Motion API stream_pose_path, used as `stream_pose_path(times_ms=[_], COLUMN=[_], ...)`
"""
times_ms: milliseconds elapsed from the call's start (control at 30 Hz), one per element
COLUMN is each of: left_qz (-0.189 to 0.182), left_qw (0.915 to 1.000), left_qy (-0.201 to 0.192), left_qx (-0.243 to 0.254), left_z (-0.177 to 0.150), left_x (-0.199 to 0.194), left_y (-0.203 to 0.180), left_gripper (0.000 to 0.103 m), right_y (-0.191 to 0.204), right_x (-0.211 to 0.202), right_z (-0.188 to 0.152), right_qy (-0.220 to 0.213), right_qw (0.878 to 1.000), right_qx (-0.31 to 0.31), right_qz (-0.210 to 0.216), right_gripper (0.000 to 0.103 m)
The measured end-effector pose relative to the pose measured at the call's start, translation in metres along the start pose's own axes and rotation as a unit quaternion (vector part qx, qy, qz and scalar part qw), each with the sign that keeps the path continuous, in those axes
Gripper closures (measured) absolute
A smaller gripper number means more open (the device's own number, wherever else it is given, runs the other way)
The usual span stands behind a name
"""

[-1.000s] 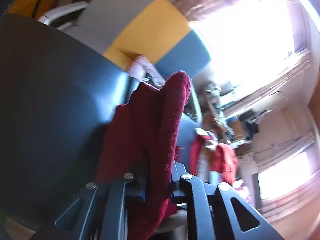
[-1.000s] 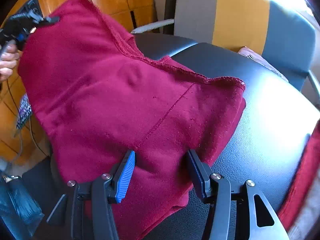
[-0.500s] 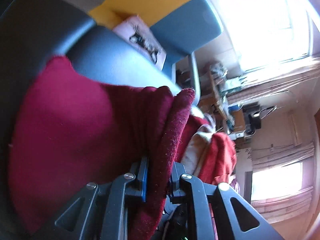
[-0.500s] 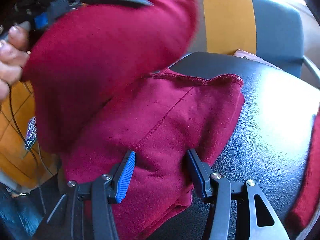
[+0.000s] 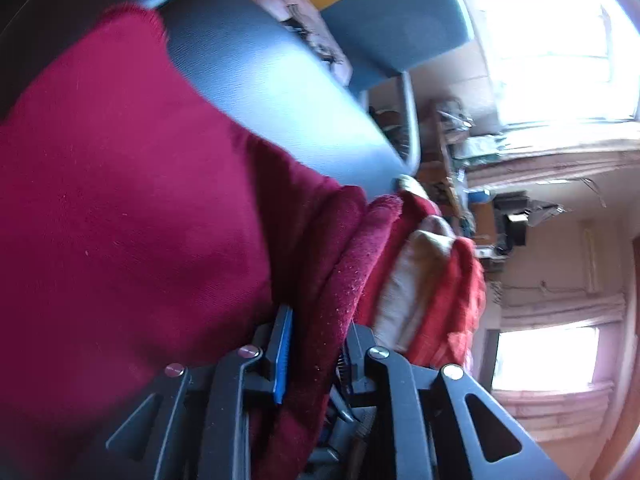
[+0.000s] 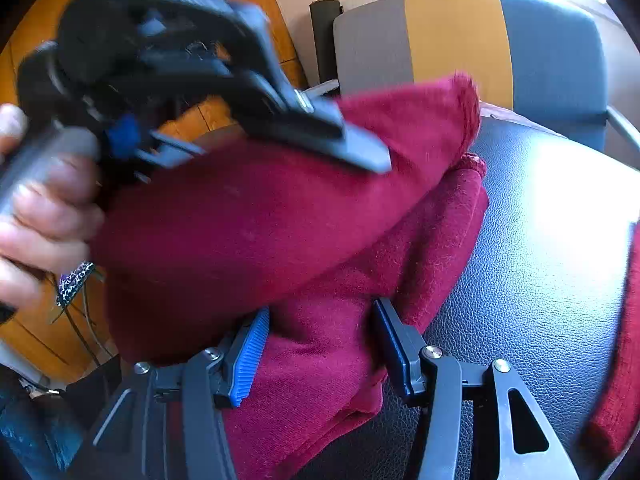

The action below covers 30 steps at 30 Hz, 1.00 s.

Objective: Fold clothes

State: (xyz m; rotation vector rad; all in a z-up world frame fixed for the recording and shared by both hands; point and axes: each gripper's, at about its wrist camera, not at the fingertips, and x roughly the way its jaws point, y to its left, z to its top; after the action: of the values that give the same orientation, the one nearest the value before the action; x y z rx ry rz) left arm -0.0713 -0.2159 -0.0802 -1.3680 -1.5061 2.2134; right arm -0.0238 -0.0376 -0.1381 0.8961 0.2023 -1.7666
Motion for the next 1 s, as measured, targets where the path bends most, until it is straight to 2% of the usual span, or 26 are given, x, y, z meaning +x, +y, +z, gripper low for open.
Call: stream_pose_path(times_ms=[100, 200, 233, 300, 367, 467, 533, 733, 867, 1000], left_qz=[-0.058, -0.115, -0.113, -0.083, -0.033, 0.041, 0.071, 0.105, 0.136, 0.119], left_qw=[0.9978, 0.9907, 0.9888, 0.9867, 0.9854, 0.9805, 0.9785, 0.9667, 0.964, 0.9678], left_qy=[-0.004, -0.032, -0.059, -0.115, -0.155, -0.182, -0.178, -0.151, -0.111, -0.106], left_qx=[0.032, 0.066, 0.077, 0.08, 0.061, 0.06, 0.075, 0.178, 0.2, 0.195], left_z=[-0.007, -0.014, -0.016, -0.019, -0.023, -0.039, -0.055, -0.085, -0.084, -0.088], left_x=[-0.032, -0.074, -0.093, -0.122, -0.142, -0.149, -0.138, -0.094, -0.068, -0.074], left_y=[-0.015, -0.018, -0.013, 0.008, 0.04, 0.077, 0.089, 0.064, 0.065, 0.07], left_gripper=[0.077, 0.077, 0.077, 0.077, 0.077, 0.079, 0.081, 0.082, 0.082, 0.082], right_y=[0.002, 0.004, 0.004, 0.004, 0.003, 0.003, -0.002, -0.004, -0.001, -0.006], right_x=[-0.001, -0.001, -0.001, 0.0, 0.001, 0.004, 0.005, 0.005, -0.027, -0.053], right_z=[-0.002, -0.004, -0.005, -0.005, -0.005, -0.006, -0.003, 0.013, -0.003, -0.026], right_qy=[-0.001, -0.001, -0.001, -0.001, -0.002, -0.002, -0.001, -0.002, -0.012, 0.002], right_qw=[1.0, 1.0, 1.0, 1.0, 1.0, 1.0, 1.0, 0.999, 0.997, 0.995], right_qx=[-0.001, -0.002, -0.002, -0.002, -0.001, -0.002, -0.005, 0.006, 0.025, 0.074], right_qz=[-0.002, -0.004, -0.006, -0.007, -0.006, -0.007, -0.013, -0.052, -0.068, -0.067], right_gripper=[0.047, 0.047, 0.047, 0.047, 0.047, 0.047, 0.047, 0.047, 0.047, 0.047])
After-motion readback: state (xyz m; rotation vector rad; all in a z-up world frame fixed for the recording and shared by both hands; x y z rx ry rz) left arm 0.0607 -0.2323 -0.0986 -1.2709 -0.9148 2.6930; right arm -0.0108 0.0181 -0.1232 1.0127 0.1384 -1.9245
